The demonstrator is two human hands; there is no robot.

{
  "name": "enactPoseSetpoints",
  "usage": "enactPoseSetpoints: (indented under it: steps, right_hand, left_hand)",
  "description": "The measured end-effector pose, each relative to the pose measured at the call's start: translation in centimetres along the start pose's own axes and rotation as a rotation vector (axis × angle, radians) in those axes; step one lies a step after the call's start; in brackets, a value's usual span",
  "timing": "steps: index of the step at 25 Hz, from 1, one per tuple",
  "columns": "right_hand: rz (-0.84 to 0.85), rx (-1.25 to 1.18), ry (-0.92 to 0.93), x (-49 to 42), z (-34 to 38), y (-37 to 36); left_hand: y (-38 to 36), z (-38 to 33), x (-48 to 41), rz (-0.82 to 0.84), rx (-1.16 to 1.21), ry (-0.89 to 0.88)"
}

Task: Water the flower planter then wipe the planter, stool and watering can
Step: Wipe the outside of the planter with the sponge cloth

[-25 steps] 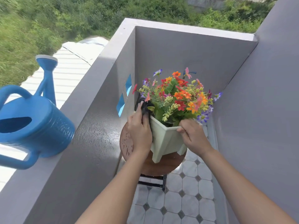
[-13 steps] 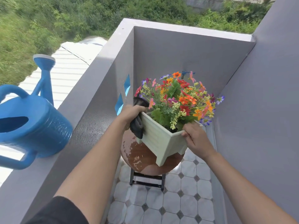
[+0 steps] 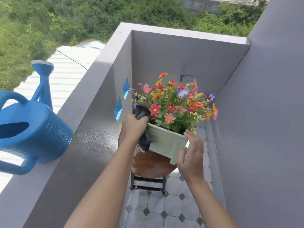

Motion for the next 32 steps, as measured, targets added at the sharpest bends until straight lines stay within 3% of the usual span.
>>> enactPoseSetpoints:
  steps: [4, 12, 15, 21, 24, 29, 32]
  right_hand:
    - [-0.005, 0.148, 0.164, 1.5, 4.4, -2.5]
    - [0.038, 0.513, 0.298, -1.6, 5.4, -4.9]
    - [-0.011, 0.429, 0.262, -2.1, 5.4, -3.7]
    - [-0.049, 0.280, 0.276, -3.0, 4.2, -2.1]
    - [-0.041, 0.258, 0.271, -3.1, 3.7, -2.2]
    - [-0.007, 0.242, 0.248, -3.3, 2.9, -2.0]
    - [0.015, 0.222, 0.240, -3.0, 2.0, -1.4]
  left_hand:
    - [0.4, -0.5, 1.6, -0.057, -0.077, -0.009]
    - [1.5, -0.8, 4.2, -0.120, -0.033, -0.021]
    - [1.4, -2.1, 5.6, -0.089, -0.022, -0.059]
    - [0.6, -5.3, 8.5, -0.122, 0.003, -0.320]
    - [0.5, -5.4, 6.9, -0.095, -0.017, -0.295]
    - [-0.5, -4.3, 8.6, -0.064, 0.171, -0.347]
    - [-1.1, -2.4, 7.5, -0.020, 0.266, -0.249]
Point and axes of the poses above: each hand's wrist, its own x-axis away from the middle knuckle, its own y-axis out of the back of the hand, z = x × y, the point moved 9 cm from there along -x, towards the middle knuckle, and after that the axes turned 4 degrees about -y, right-handed, at the moved point
